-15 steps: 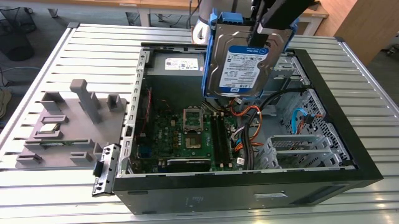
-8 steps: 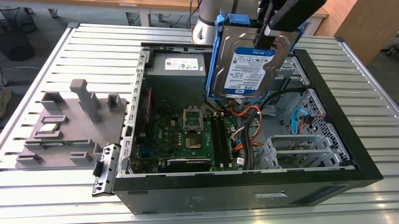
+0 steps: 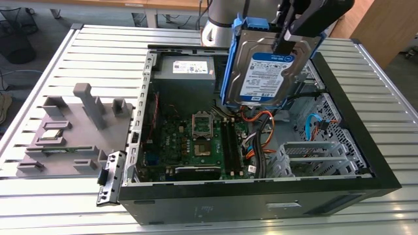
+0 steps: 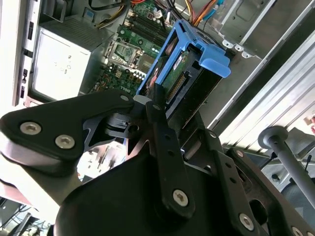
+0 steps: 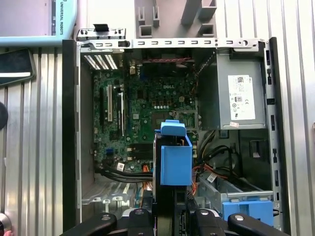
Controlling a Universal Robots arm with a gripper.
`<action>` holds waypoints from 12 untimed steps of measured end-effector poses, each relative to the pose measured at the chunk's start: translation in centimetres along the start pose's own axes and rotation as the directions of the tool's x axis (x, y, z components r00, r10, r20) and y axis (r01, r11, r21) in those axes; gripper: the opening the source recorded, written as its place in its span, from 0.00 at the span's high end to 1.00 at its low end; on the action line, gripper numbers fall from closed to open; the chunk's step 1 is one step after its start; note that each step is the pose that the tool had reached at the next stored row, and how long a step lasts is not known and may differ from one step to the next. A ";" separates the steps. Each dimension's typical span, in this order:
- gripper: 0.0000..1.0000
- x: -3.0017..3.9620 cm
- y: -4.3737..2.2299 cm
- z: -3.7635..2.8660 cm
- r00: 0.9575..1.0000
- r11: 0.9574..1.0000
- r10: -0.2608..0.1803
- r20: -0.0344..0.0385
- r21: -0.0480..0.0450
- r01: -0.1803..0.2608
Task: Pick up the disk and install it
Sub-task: 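Pick up the disk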
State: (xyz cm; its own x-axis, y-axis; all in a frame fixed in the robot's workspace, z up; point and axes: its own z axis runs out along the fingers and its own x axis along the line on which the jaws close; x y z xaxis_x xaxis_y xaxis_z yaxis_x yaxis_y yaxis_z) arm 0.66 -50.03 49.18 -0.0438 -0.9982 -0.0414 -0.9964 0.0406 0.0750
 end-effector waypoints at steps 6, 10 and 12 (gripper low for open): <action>0.65 0.80 -0.28 -0.03 1.000 1.000 0.004 0.000 0.000 -0.004; 0.65 1.35 -0.45 -0.05 1.000 1.000 0.007 0.001 0.000 -0.007; 0.65 1.60 -0.53 -0.06 1.000 1.000 0.008 0.001 0.000 -0.008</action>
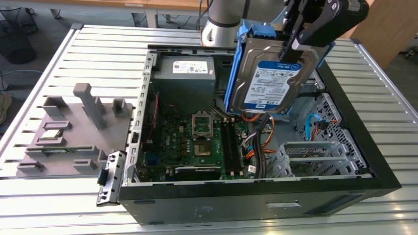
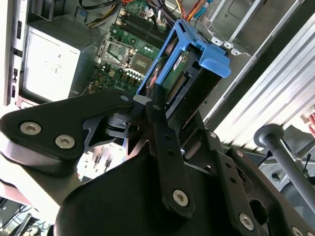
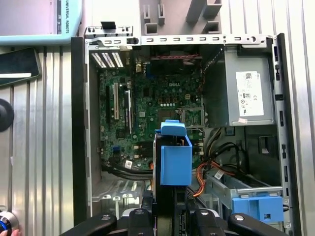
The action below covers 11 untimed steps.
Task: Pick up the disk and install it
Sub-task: 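Pick up the disk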
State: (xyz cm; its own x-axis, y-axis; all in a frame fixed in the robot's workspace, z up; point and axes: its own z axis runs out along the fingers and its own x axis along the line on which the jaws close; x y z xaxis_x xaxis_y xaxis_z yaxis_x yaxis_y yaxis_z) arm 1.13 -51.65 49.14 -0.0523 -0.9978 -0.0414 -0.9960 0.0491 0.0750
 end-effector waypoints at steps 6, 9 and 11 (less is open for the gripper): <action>0.65 0.65 -0.42 -0.03 1.000 1.000 0.003 0.000 0.000 -0.003; 0.65 0.88 -0.66 -0.03 1.000 1.000 0.004 0.000 -0.001 -0.004; 0.65 0.99 -0.81 -0.02 1.000 1.000 0.005 0.000 -0.001 -0.005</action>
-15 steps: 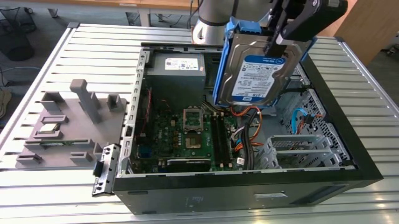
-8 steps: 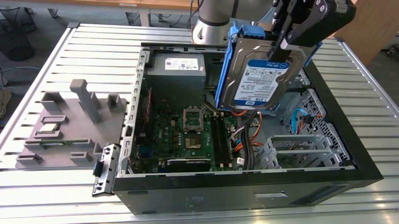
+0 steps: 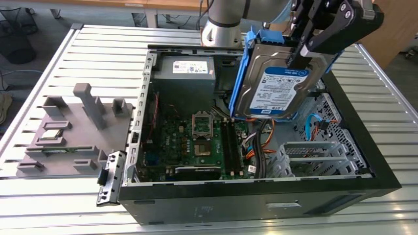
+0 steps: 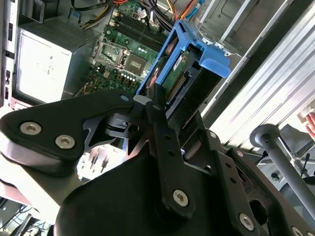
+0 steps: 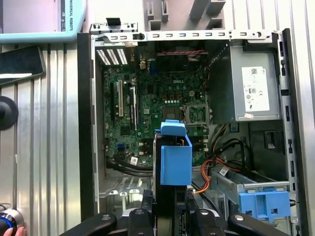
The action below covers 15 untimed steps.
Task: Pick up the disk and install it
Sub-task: 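Pick up the disk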
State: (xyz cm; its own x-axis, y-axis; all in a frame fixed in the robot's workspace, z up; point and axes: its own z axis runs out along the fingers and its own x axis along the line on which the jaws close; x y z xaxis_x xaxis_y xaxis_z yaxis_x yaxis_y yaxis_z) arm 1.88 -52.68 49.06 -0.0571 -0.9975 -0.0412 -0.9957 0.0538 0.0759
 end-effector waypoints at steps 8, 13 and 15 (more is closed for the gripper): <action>0.65 0.03 -0.11 0.05 1.000 1.000 0.000 0.000 0.000 0.000; 0.65 0.13 -0.12 0.17 1.000 1.000 -0.002 0.000 0.003 0.002; 0.65 0.17 -0.13 0.21 1.000 1.000 -0.003 0.000 0.003 0.003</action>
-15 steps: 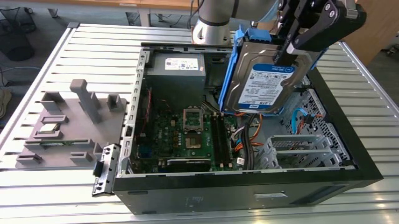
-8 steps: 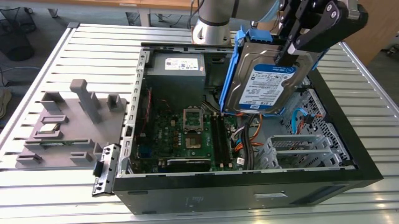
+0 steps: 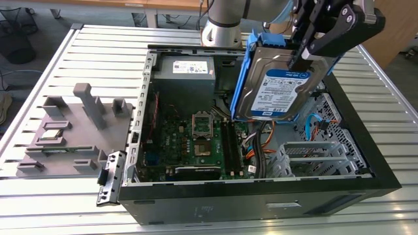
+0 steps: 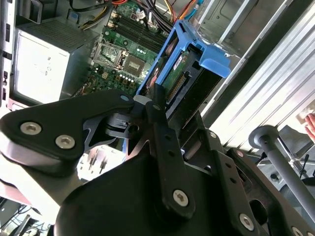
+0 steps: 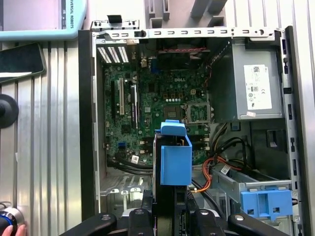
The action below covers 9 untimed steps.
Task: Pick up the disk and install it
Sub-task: 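Pick up the disk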
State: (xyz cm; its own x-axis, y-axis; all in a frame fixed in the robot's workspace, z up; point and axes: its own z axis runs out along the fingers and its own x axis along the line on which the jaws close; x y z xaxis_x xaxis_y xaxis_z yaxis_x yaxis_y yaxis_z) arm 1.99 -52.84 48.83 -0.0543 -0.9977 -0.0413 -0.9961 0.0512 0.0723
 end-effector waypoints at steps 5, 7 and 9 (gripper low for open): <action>0.65 -0.01 -0.42 0.04 1.000 1.000 -0.001 0.000 0.000 0.001; 0.65 -0.01 -0.66 0.04 1.000 1.000 -0.002 0.000 0.000 0.002; 0.65 -0.02 -0.89 0.06 1.000 1.000 -0.002 0.000 0.000 0.002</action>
State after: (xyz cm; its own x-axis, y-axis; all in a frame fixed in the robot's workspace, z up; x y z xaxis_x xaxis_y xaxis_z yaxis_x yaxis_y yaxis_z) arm 2.87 -52.87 48.71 -0.0525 -0.9978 -0.0414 -0.9962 0.0494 0.0723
